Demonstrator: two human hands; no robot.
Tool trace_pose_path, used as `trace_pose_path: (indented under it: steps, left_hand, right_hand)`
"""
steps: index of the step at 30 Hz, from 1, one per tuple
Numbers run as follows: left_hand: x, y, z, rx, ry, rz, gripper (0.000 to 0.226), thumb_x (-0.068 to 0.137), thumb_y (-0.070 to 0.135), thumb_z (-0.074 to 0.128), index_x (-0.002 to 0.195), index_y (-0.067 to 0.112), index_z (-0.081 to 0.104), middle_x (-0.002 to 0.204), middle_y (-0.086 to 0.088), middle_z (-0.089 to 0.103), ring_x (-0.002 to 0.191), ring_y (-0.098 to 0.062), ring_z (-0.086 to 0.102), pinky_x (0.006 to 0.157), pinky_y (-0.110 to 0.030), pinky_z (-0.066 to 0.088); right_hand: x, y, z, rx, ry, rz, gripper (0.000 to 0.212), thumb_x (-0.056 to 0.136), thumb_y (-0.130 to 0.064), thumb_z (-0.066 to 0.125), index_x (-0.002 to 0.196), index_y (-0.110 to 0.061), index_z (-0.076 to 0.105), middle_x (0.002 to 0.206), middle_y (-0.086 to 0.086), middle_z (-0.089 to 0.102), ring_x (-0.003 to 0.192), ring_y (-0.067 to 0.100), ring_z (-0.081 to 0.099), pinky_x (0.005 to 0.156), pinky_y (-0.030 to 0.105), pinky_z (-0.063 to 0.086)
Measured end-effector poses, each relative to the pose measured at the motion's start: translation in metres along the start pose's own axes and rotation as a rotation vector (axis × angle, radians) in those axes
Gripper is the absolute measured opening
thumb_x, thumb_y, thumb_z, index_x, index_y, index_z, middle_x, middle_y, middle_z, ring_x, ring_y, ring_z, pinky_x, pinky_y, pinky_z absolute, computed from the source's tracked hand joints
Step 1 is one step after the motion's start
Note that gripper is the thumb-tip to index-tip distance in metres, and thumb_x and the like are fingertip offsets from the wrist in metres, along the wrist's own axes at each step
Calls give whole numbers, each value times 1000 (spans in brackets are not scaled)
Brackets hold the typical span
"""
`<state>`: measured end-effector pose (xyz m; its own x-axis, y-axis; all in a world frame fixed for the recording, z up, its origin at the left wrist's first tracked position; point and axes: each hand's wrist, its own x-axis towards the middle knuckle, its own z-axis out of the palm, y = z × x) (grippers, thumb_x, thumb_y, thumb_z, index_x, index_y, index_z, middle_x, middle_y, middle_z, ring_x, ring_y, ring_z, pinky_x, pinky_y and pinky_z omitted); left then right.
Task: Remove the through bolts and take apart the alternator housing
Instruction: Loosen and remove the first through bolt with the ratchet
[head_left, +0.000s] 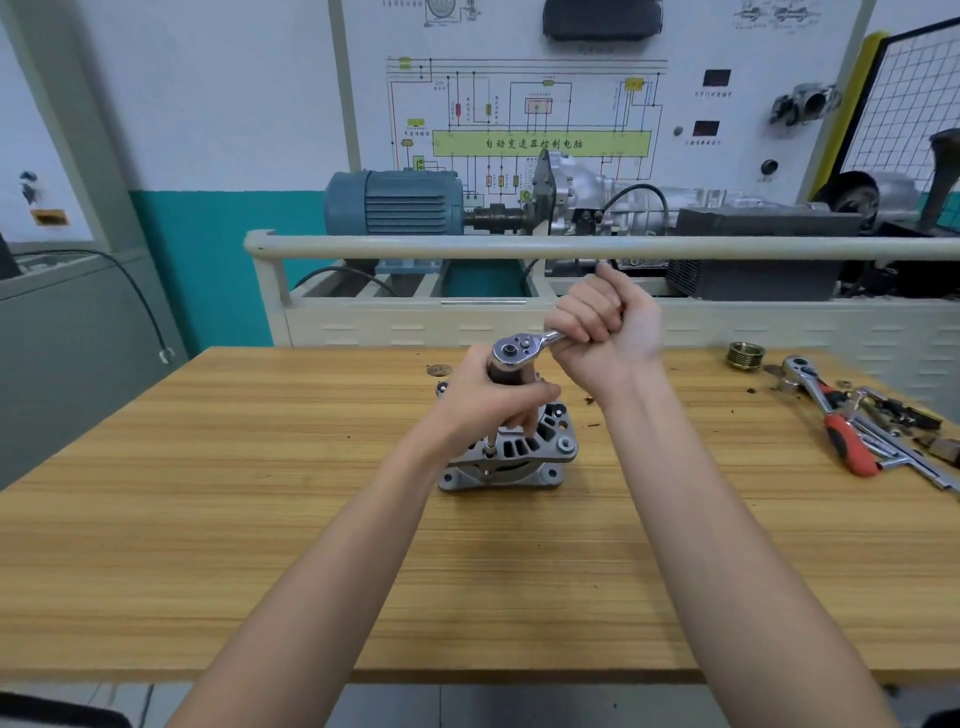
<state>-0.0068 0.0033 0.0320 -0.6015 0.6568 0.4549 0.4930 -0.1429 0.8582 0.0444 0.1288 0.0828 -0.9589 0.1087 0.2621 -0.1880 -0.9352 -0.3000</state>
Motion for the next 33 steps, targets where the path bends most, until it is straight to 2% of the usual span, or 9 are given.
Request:
trace_pose_path:
  steps: [4,8,11,13,16,21,25,28,33]
  left_hand:
    - [1,-6,0,-82,50,-43,36,74,11,65,48,16,41,40,3,34,36,-13,28,41,-21,24]
    - [4,-8,13,-58,269,-7,28,67,10,58,51,17,36,42,8,33,41,-11,26,43,-24,23]
    - [4,-13,20,-106,346,45,47,74,-3,60,45,26,37,42,14,34,42,-5,27,41,-21,23]
    - [3,-15,21,-112,345,56,54,77,-9,60,42,25,38,40,14,34,41,-2,26,40,-17,23]
    - [2,-13,16,-71,282,24,48,74,-4,62,44,25,40,42,14,35,41,-5,29,41,-18,25]
    - [0,-4,-3,5,-55,-17,37,78,10,67,46,22,49,41,4,44,38,-13,37,47,-26,34]
    - [4,-6,5,-7,61,-32,40,81,2,65,49,12,43,43,1,35,40,-12,29,43,-19,28]
    - [4,-11,14,-1,202,24,35,81,-9,59,53,2,41,48,-4,33,46,-17,28,48,-27,25]
    - [4,-14,26,-60,358,73,51,75,-10,56,46,27,34,45,16,32,46,-4,25,44,-20,22]
  right_hand:
    - [4,3,-1,5,3,18,46,87,-16,41,42,-17,33,32,-6,24,36,7,9,37,20,16]
    - [-22,18,-6,29,64,-292,53,96,-19,36,43,-19,34,35,-7,21,30,8,17,35,21,19]
    - [-47,38,-11,1,59,-520,53,97,-18,33,44,-19,34,36,-5,22,34,10,20,39,22,25]
    - [-54,43,-12,-24,24,-562,52,96,-18,33,44,-18,34,36,-5,23,36,11,21,41,23,27]
    - [-43,30,-10,-24,30,-456,54,96,-19,34,42,-19,35,35,-6,22,33,9,19,39,22,24]
    - [-8,2,-5,-15,-28,-41,46,89,-18,40,43,-17,34,33,-6,25,38,7,9,38,20,19]
    - [5,-2,-3,36,-9,33,45,88,-16,41,43,-16,34,32,-6,25,37,5,9,38,19,16]
    - [-9,5,-8,69,44,-133,50,93,-18,39,43,-18,34,34,-7,23,31,7,14,35,20,18]
    - [-47,31,-14,33,56,-489,45,87,-17,41,43,-18,35,35,-6,22,33,10,20,38,23,24]
